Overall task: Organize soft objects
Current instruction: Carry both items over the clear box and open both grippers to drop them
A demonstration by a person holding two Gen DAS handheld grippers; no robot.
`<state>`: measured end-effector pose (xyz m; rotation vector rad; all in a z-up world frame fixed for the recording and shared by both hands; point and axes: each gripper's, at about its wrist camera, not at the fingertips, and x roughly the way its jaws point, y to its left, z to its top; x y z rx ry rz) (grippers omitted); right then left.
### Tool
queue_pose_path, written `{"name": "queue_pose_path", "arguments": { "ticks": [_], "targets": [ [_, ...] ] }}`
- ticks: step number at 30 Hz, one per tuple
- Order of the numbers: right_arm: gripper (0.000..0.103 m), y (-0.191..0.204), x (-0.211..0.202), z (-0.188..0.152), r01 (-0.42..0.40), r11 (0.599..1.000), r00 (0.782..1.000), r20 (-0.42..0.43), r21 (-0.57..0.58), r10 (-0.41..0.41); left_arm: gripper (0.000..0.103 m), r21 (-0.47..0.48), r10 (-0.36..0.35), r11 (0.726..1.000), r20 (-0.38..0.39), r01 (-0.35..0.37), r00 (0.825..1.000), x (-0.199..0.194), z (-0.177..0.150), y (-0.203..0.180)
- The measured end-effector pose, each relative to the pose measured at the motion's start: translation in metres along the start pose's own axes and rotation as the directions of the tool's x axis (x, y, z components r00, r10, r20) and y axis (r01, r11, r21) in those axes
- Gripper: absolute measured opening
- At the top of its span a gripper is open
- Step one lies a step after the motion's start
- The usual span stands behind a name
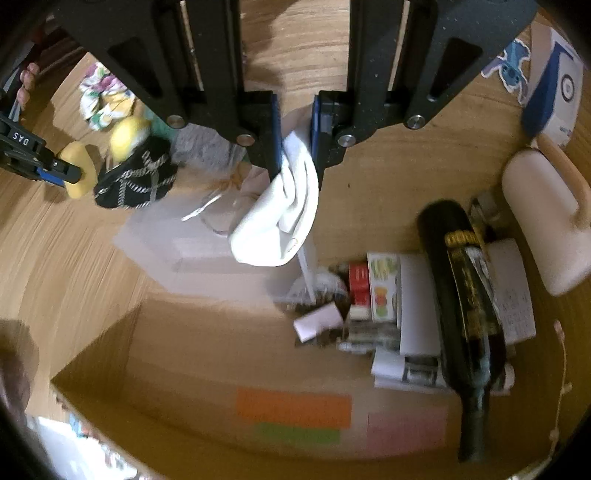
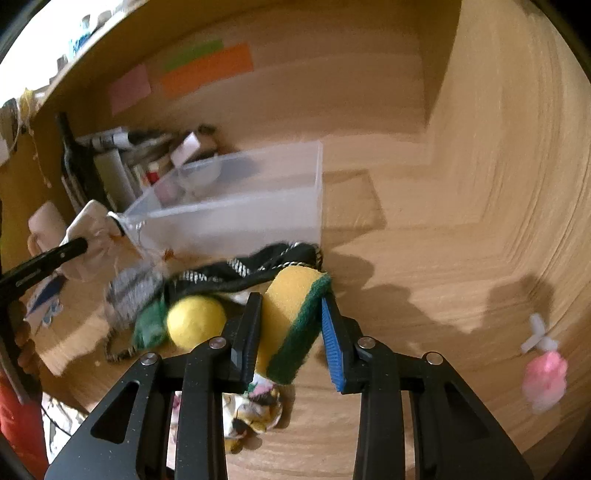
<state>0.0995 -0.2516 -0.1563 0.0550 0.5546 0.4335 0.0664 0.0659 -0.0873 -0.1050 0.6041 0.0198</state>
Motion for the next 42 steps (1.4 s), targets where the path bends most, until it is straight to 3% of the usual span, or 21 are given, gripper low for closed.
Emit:
{"name": "queue_pose_path", "arguments": {
  "ticks": [9,13,24,35,42],
  "targets": [
    [0.029,0.009,-0.027,0.041,-0.007,1.000,0.982,0.186,-0.026,0.012,0.012,-0.008,-0.032,0.999,0.109,0.033,0.994,-0.019,0.033,-0.007],
    [0.029,0.019,-0.026,0.061,-0.019,0.998,0.972,0.231,-0.064,0.033,0.012,-0.011,-0.043,0.999,0.149,0.045,0.988,-0.023,0.050,-0.013],
    [0.029,0.053,0.009,0.101,-0.046,0.983,0.968,0.235,-0.176,0.088,0.012,0.019,-0.038,0.999,0.191,0.035,0.981,-0.005,0.088,-0.031],
    [0.029,0.052,0.070,0.117,-0.065,0.977,0.992,0.095,-0.202,0.085,0.012,0.021,-0.021,1.000,0.043,0.020,0.999,0.066,0.094,-0.033],
    [0.029,0.049,0.114,0.114,-0.060,0.978,0.998,-0.030,-0.201,0.055,0.012,0.035,-0.047,0.998,-0.100,0.051,0.994,0.110,0.085,-0.032]
  ]
}}
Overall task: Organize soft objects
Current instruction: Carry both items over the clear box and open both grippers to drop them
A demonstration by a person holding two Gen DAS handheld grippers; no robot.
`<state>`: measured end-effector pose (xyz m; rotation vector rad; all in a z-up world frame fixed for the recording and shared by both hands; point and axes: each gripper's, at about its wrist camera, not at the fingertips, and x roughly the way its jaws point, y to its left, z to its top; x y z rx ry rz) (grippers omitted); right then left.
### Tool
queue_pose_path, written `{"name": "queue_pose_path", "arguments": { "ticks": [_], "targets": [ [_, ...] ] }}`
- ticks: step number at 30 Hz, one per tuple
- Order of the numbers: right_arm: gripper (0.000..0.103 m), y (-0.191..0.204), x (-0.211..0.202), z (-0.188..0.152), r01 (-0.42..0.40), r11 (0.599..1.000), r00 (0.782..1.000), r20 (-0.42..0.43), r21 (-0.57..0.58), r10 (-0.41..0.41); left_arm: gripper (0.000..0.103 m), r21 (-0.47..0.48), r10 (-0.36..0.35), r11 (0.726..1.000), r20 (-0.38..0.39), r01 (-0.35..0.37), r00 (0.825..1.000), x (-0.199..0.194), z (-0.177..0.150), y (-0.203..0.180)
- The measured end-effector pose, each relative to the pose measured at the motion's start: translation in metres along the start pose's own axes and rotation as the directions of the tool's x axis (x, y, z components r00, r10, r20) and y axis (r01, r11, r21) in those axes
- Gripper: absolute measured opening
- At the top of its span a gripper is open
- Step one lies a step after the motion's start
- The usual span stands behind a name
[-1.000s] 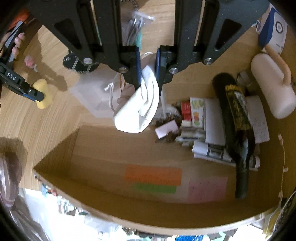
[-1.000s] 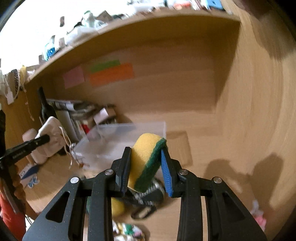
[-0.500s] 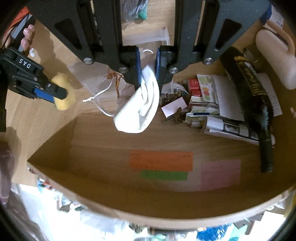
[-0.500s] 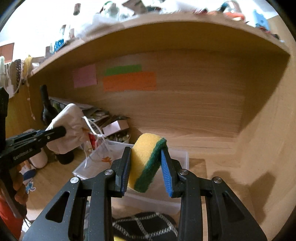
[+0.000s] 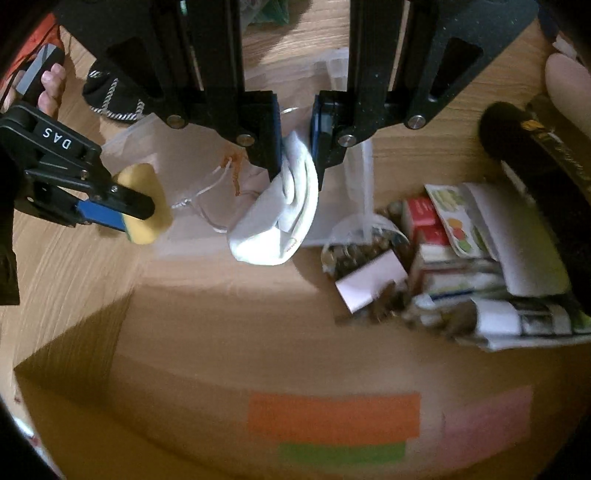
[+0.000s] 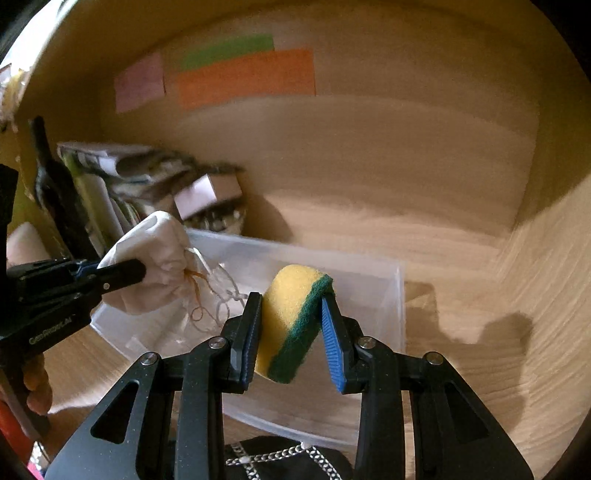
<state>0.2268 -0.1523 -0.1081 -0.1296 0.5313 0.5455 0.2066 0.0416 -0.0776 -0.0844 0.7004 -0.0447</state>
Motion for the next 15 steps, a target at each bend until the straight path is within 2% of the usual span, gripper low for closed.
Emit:
{"name": "queue_pose_path", "arguments": {
  "ticks": [4,11,15],
  "targets": [
    [0.029,-0.002,0.017,-0.004,-0.006,1.000,0.998,-0.059,-0.002,0.006,0.012,0.016,-0.018,1.000,-0.058,0.019,0.998,0.016,-0.004,-0.002],
    [0.030,0.001,0.032,-0.011,-0.003,0.999,0.993,-0.119,-0.033,-0.001,0.013,0.037,-0.003,0.999,-0.112,0.007,0.994,0.036,-0.010,-0.004],
    [0.033,0.002,0.035,-0.012,0.002,0.999,0.992,-0.123,-0.049,-0.008,0.020,0.034,-0.007,0.999,-0.125,0.012,0.992,0.038,-0.009,-0.002]
  ]
}}
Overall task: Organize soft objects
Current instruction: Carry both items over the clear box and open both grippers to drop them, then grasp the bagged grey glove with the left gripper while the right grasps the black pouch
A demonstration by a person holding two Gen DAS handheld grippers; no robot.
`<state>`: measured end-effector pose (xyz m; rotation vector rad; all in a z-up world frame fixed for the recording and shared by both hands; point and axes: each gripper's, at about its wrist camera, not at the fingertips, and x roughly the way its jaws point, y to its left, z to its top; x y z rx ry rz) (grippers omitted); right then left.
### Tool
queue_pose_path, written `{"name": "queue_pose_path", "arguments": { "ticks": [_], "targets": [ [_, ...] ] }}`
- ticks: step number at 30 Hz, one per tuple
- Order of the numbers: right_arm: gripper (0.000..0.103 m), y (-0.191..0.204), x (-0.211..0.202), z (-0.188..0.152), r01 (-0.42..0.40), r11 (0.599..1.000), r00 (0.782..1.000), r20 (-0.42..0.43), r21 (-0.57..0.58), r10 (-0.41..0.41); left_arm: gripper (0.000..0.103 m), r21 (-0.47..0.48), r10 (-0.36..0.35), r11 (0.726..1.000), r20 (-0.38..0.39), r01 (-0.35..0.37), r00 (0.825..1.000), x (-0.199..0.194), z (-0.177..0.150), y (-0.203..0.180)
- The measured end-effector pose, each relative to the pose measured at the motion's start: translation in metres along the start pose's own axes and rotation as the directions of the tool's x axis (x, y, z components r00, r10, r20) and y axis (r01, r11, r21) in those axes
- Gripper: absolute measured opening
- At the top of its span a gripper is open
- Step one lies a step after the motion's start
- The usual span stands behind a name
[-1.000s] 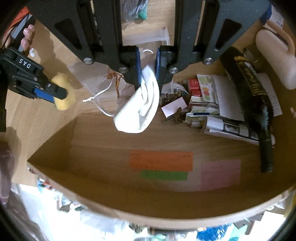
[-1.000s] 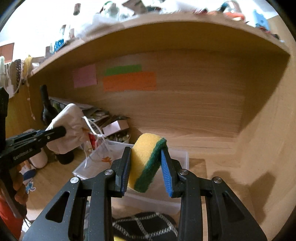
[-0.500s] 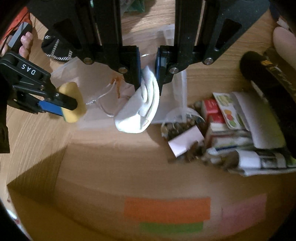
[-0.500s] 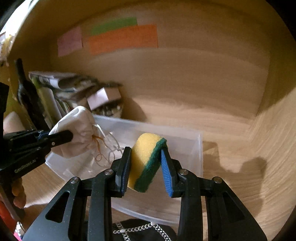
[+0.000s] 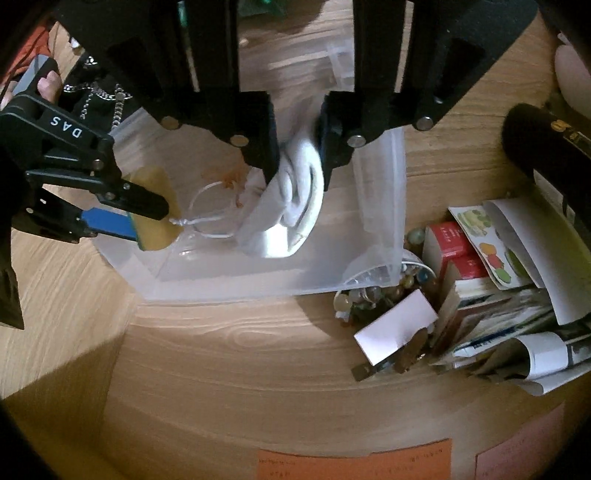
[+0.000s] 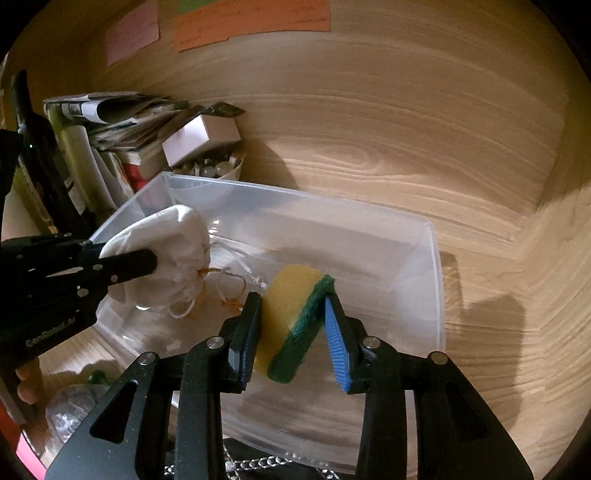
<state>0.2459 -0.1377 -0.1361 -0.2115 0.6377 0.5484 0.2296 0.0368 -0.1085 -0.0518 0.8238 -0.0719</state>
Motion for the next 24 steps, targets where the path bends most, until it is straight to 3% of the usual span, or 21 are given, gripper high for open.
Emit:
{"name": "queue_pose_path", "arguments": {
  "ticks": [7,9,11,14,16,20,24],
  "targets": [
    [0.042,0.000,-0.013,0.002,0.010,1.000,0.999,0.033,-0.009,-0.010,0.028,0.008,-0.009,1.000,0.023,0.009,1.000,-0.017,-0.001,-0.004],
    [0.051,-0.001,-0.022,0.002,0.016,1.000,0.998,0.058,-0.008,-0.015,0.037,0.010,-0.010,1.000,0.041,0.010,0.999,-0.024,0.001,-0.005],
    [0.060,-0.003,-0.034,0.003,0.022,1.000,0.996,0.091,-0.006,-0.022,0.056,0.011,-0.006,1.000,0.073,0.006,0.997,-0.038,0.001,-0.007],
    [0.070,0.001,-0.057,0.003,0.038,0.999,0.988,0.152,-0.007,-0.037,0.076,0.008,0.012,1.000,0.130,-0.013,0.991,-0.057,0.003,-0.008],
    [0.074,0.004,-0.072,0.002,0.042,0.999,0.981,0.188,-0.006,-0.040,0.080,0.014,0.018,1.000,0.161,-0.021,0.987,-0.072,0.002,-0.009],
    [0.084,0.010,-0.105,-0.003,0.047,0.999,0.966,0.257,-0.012,-0.042,0.097,0.010,0.010,1.000,0.199,-0.012,0.980,-0.096,-0.003,-0.009],
    [0.085,0.015,-0.125,-0.011,0.051,0.999,0.957,0.288,-0.014,-0.045,0.100,0.017,0.006,1.000,0.228,-0.010,0.974,-0.116,-0.014,-0.009]
  ]
}}
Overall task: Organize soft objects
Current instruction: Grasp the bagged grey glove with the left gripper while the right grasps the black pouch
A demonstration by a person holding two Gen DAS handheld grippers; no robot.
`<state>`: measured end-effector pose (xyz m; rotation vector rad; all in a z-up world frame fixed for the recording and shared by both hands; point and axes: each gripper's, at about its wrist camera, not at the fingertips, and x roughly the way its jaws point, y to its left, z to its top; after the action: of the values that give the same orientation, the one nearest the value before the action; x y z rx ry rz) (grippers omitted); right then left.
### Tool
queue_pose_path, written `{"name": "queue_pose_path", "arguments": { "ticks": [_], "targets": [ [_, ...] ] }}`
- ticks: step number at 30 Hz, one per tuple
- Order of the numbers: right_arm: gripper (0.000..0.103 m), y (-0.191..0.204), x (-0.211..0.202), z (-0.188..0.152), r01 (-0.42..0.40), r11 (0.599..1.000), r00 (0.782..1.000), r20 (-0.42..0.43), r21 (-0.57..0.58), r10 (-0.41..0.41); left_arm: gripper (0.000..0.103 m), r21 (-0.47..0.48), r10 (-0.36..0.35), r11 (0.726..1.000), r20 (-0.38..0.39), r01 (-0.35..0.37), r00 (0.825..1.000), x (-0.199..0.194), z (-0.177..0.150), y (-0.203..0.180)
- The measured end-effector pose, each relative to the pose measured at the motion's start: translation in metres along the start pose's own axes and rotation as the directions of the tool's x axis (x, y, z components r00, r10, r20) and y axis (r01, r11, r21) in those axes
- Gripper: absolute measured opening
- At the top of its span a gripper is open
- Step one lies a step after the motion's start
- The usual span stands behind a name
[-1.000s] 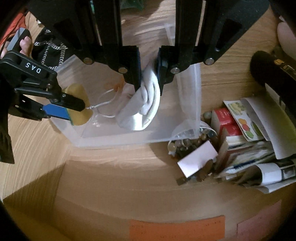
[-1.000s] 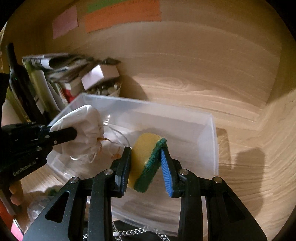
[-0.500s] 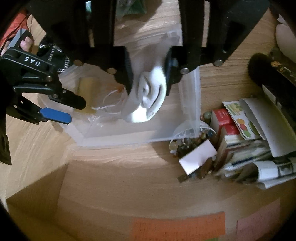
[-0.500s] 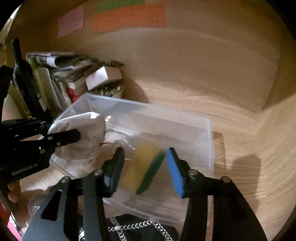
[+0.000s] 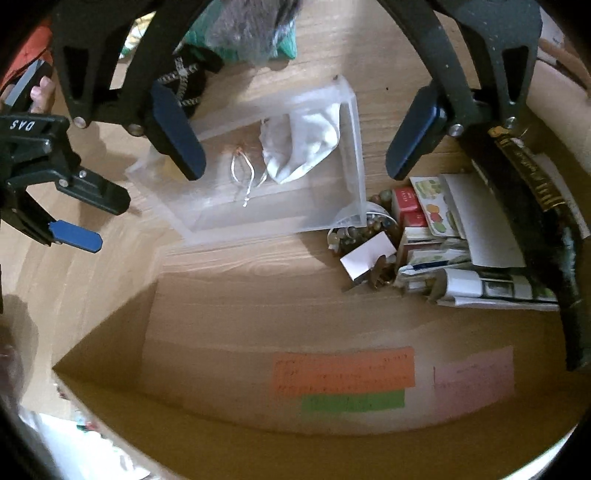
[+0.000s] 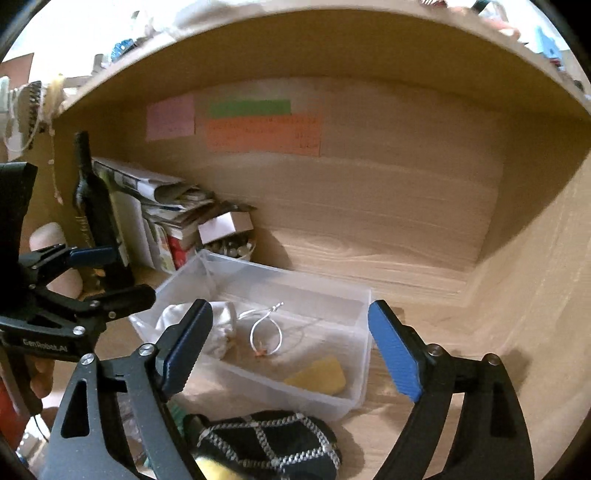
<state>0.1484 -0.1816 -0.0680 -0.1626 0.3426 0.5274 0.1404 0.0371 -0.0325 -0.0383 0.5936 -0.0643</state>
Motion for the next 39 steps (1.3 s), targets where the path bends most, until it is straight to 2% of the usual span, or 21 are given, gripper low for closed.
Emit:
{"name": "queue_pose_path", "arguments": {
  "ticks": [6,13,21,25,27,29,31,32,34,35,36,37,39],
  "targets": [
    [0.085,0.003,-0.015,-0.018,0.004,1.000,1.000,-0.019,0.012,-0.004,0.102,0.015,-0.009,1.000,-0.018,0.009,1.000,-0.017,-0.020,-0.003],
    [0.085,-0.005,-0.014,-0.057,0.013,0.999,0.994,-0.111,0.053,-0.007,0.102,0.029,-0.003,1.000,-0.092,0.006,0.996,-0.015,-0.053,-0.002],
    [0.085,-0.019,-0.005,-0.097,0.013,0.991,0.974,-0.225,0.137,0.018,0.102,0.031,-0.015,0.999,-0.208,0.022,0.978,0.002,-0.093,-0.009],
    [0.085,-0.024,0.006,-0.107,0.044,0.986,0.962,-0.272,0.160,0.001,0.102,0.017,-0.055,0.998,-0.235,0.061,0.971,0.008,-0.104,-0.014],
    [0.085,-0.029,0.014,-0.108,0.038,0.984,0.957,-0.291,0.177,0.015,0.097,0.010,-0.081,0.996,-0.240,0.086,0.967,0.009,-0.107,-0.016],
    [0.085,-0.033,0.020,-0.109,0.031,0.980,0.951,-0.308,0.197,0.032,0.081,0.024,-0.090,0.995,-0.248,0.099,0.965,0.011,-0.109,-0.019],
    [0.083,-0.035,0.027,-0.111,0.031,0.980,0.944,-0.327,0.196,0.036,0.077,0.033,-0.094,0.994,-0.253,0.106,0.963,0.012,-0.111,-0.021],
    [0.079,-0.035,0.029,-0.112,0.034,0.981,0.942,-0.334,0.189,0.031,0.074,0.034,-0.099,0.993,-0.254,0.111,0.962,0.013,-0.112,-0.021],
    [0.065,-0.035,0.033,-0.116,0.029,0.984,0.933,-0.357,0.174,0.036,0.067,0.031,-0.114,0.991,-0.266,0.127,0.957,0.016,-0.116,-0.020],
    [0.053,-0.033,0.034,-0.117,0.021,0.985,0.929,-0.368,0.173,0.045,0.063,0.029,-0.119,0.991,-0.268,0.131,0.956,0.017,-0.116,-0.019],
    [0.049,-0.032,0.036,-0.119,0.017,0.986,0.925,-0.376,0.169,0.048,0.061,0.027,-0.123,0.991,-0.269,0.135,0.955,0.017,-0.117,-0.018],
    [0.048,-0.029,0.035,-0.120,0.021,0.987,0.926,-0.374,0.158,0.040,0.057,0.025,-0.128,0.990,-0.267,0.140,0.955,0.017,-0.117,-0.017],
    [0.033,-0.026,0.032,-0.119,0.023,0.991,0.936,-0.352,0.131,0.025,0.047,0.025,-0.130,0.990,-0.263,0.142,0.956,0.017,-0.116,-0.017]
  ]
}}
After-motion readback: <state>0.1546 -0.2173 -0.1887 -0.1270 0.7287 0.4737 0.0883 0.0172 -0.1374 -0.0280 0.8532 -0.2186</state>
